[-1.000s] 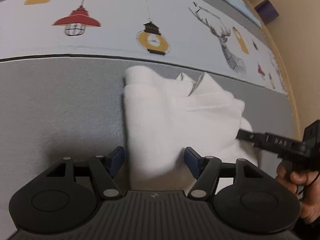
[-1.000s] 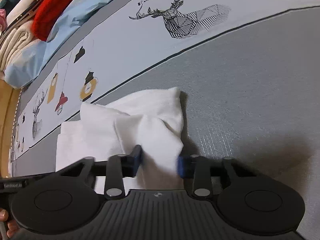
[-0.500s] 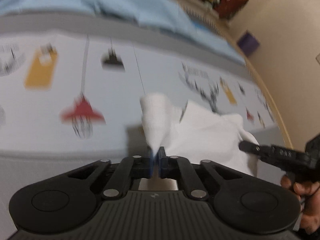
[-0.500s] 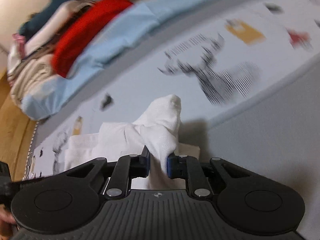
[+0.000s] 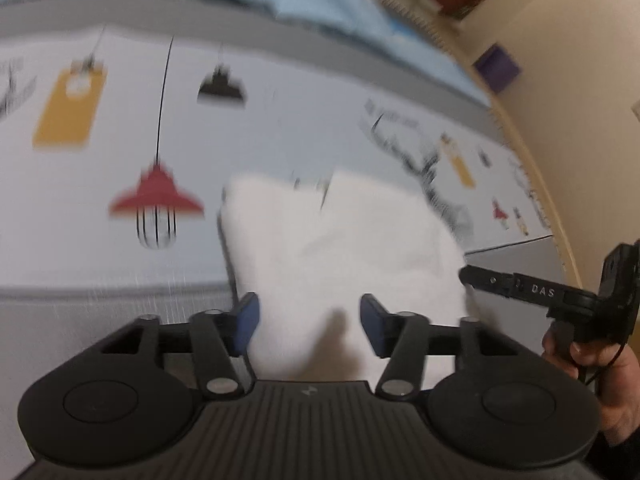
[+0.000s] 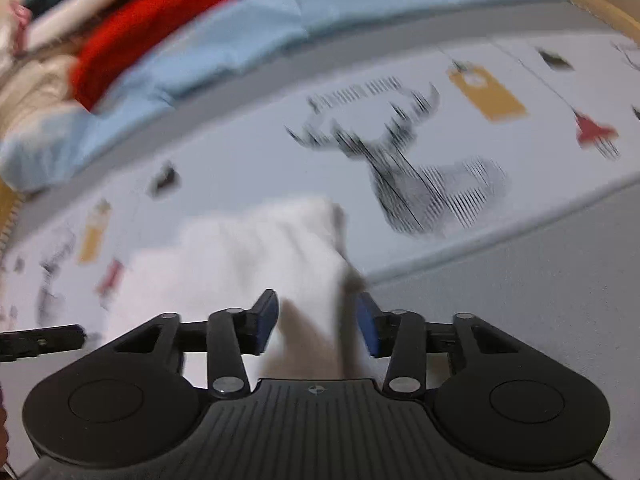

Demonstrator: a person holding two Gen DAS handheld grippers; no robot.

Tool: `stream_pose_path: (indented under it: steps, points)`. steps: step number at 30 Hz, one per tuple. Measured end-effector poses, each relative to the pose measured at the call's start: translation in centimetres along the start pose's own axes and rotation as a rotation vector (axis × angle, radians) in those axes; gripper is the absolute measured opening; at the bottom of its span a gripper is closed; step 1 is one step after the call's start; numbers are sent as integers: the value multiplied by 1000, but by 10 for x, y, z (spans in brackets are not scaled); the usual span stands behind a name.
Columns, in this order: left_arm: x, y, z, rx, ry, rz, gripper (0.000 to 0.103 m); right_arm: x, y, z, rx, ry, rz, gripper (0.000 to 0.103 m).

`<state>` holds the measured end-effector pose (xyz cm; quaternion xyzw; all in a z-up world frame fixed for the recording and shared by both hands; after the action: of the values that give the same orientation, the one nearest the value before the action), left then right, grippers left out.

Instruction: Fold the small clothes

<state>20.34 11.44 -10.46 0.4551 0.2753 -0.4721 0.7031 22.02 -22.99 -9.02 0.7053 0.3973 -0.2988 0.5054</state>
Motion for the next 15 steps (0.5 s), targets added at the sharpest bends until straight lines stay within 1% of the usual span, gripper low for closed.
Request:
stream_pose_path:
  steps: [2, 4, 5, 8, 9, 11, 15]
  points:
    - [12, -7, -13, -80, -3, -38, 62, 11, -6, 15, 85, 6, -85, 54]
    - [18, -11, -22, -160, 1, -27, 63, 16, -12, 26, 154, 55, -125, 53]
    - [20, -10, -27, -201, -4, -19, 63, 16, -13, 25, 162, 63, -133, 53]
    - [27, -8, -44, -341, -35, 6, 63, 10, -18, 24, 142, 76, -165, 44]
    - [29, -5, -49, -371, -44, 13, 63, 7, -20, 23, 141, 81, -174, 41]
    - [33, -2, -54, -406, -52, 17, 63, -1, -21, 22, 142, 115, -187, 39]
    - [37, 1, -52, -382, -53, 25, 63, -16, -23, 27, 132, 167, -193, 44]
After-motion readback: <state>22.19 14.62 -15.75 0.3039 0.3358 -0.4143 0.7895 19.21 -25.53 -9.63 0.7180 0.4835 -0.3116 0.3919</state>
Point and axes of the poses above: each gripper's, at about its wrist camera, not at the fingertips, and x roughly the way its jaws point, z to its right, y to its top, the point moved 1 cm from there along x, roughly the way its jaws point, and after that the axes turned 1 degree about y, right-handed, at the moved point
